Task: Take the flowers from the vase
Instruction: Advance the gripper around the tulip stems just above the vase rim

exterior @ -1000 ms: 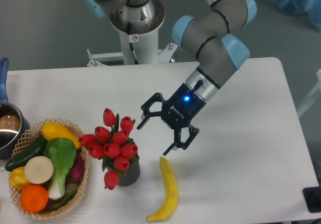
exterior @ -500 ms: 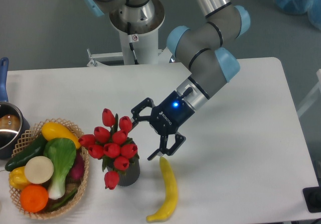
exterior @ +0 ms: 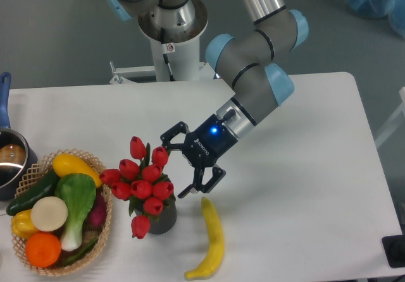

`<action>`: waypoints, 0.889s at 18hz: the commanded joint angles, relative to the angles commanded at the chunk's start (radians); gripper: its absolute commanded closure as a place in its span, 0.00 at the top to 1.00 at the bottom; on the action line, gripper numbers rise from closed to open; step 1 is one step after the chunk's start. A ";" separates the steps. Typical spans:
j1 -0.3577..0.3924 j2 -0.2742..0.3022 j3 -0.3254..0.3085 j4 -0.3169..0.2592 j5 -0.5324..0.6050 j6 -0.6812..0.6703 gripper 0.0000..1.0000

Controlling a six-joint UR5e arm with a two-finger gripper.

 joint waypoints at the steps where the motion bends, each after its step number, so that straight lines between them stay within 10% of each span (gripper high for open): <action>1: -0.006 -0.017 0.011 0.000 -0.011 -0.005 1.00; 16: -0.070 -0.094 0.081 0.002 -0.026 -0.020 1.00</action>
